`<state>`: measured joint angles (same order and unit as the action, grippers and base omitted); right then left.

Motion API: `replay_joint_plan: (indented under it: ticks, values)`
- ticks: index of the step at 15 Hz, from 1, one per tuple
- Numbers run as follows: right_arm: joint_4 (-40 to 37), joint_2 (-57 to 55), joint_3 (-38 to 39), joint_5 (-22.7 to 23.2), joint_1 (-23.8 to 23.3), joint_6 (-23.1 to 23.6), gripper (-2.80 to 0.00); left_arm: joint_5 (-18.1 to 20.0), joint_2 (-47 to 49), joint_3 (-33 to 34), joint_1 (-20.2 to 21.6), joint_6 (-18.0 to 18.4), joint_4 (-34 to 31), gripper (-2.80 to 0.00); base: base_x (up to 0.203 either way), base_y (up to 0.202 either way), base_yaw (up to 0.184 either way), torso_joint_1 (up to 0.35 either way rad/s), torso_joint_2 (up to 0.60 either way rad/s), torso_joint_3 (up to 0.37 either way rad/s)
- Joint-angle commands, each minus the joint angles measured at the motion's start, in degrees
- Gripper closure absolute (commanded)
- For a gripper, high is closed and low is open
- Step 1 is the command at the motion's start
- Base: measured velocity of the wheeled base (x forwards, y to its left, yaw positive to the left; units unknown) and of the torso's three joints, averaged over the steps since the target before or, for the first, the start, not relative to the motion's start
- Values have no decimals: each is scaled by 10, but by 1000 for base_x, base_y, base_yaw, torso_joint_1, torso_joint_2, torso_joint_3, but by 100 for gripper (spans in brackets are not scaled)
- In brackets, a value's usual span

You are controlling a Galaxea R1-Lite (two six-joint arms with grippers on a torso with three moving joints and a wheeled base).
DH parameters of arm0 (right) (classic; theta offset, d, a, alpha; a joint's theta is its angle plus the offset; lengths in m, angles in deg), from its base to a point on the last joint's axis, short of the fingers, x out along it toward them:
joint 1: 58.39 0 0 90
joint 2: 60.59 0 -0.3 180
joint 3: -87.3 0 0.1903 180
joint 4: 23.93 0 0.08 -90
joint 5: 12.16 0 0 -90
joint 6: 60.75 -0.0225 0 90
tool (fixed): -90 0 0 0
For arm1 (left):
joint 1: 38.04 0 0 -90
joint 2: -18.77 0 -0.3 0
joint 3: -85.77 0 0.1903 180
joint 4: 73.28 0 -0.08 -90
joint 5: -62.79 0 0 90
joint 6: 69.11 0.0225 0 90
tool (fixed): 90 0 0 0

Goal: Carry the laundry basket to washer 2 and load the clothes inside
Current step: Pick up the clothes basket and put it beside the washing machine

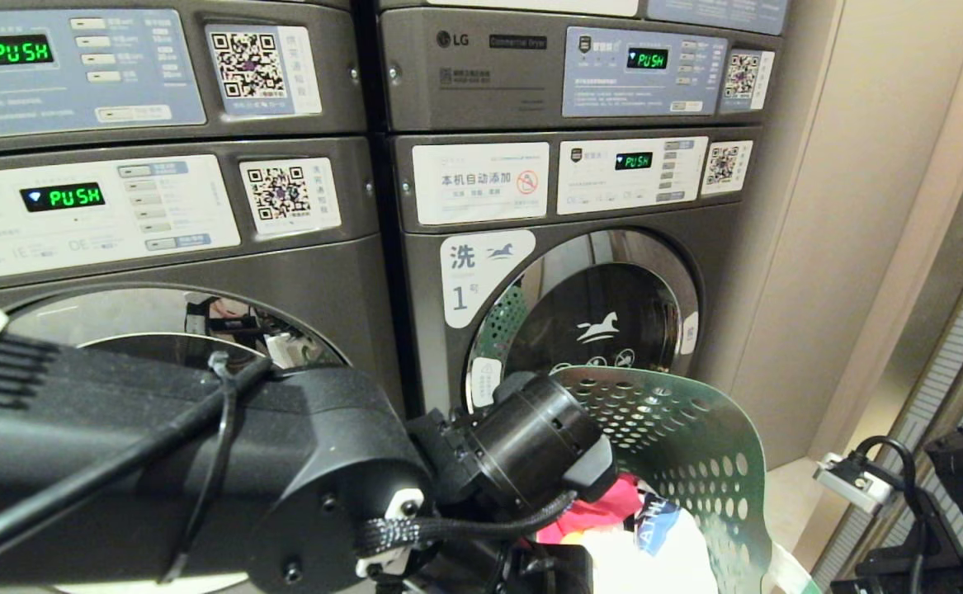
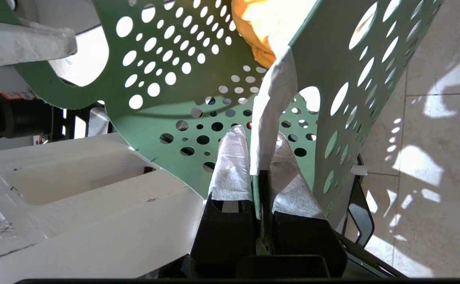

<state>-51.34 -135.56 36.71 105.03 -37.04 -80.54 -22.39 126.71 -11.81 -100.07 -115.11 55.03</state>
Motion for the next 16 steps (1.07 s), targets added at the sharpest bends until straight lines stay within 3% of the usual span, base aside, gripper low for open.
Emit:
replay_joint_plan:
  ticks: [1, 6, 10, 16]
  values:
    - [-1, 2, -3, 0, -1, -1, 0, 1, 4, -2, 0, -3, -7, 0, 0, 0, 0, -2, -7, -124]
    - [-1, 7, -4, -35, -2, -1, 0, 0, 19, -22, -5, -3, -17, 0, 0, 0, 0, 2, 3, -182]
    - [13, 6, 11, -73, -19, 5, 0, -1, 36, -46, -32, -3, -18, 0, 0, 0, 0, 6, 6, -197]
    - [48, 3, 46, -80, -57, 17, 0, -7, 61, -84, -47, -3, -32, 0, 0, 0, 0, 7, 3, -198]
